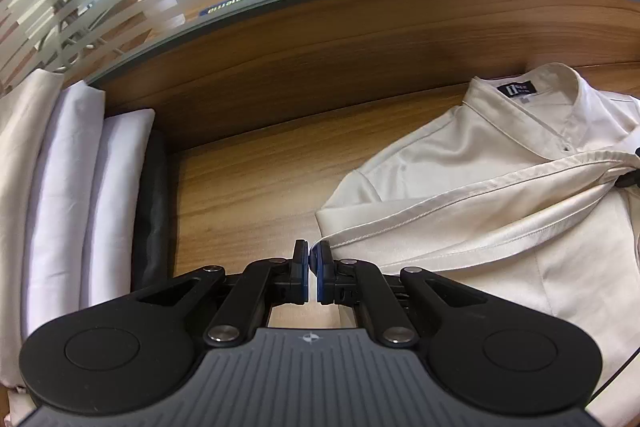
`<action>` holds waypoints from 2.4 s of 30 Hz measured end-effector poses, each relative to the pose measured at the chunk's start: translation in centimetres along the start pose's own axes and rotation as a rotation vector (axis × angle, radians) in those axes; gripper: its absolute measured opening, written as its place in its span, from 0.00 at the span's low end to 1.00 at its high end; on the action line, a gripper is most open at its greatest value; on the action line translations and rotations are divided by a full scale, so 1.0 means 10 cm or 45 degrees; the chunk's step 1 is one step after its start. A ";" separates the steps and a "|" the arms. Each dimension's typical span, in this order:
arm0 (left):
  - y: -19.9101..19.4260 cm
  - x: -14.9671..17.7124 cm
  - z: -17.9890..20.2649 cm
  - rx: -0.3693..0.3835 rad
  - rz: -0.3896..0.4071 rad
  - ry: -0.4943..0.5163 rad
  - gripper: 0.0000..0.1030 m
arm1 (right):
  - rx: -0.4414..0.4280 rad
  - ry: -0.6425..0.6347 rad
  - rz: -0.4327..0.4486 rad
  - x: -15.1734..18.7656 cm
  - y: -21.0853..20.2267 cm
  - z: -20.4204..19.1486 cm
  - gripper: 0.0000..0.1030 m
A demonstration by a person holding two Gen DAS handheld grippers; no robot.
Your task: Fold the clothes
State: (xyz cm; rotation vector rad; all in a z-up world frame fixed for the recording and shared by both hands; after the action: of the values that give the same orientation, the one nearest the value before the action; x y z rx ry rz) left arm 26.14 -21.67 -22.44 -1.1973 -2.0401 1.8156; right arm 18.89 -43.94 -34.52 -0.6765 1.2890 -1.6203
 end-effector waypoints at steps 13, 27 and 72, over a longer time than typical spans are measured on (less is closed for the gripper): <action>0.19 -0.31 0.00 -0.016 0.040 -0.002 0.04 | 0.004 0.017 0.005 -0.09 0.15 0.30 0.07; 0.27 -0.40 -0.15 -0.033 0.058 -0.049 0.04 | 0.000 0.035 0.012 -0.16 0.23 0.45 0.12; -1.14 1.46 0.37 0.054 -0.004 -0.214 0.26 | -0.096 -0.076 0.191 1.28 -0.67 -1.33 0.04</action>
State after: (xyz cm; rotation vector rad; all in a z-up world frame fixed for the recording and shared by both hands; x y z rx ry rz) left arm 9.10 -14.47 -18.67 -1.0625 -2.0760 2.0093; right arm 0.05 -49.53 -33.74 -0.6531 1.3305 -1.4268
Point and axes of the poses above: each gripper's, at about its wrist camera, not at the fingertips, and y roughly the way its jaws point, z to its right, x to its underside, the point moved 8 cm from there along y, roughly the way its jaws point, and after that the axes turned 9 degrees about -z, right-handed, at the moved point
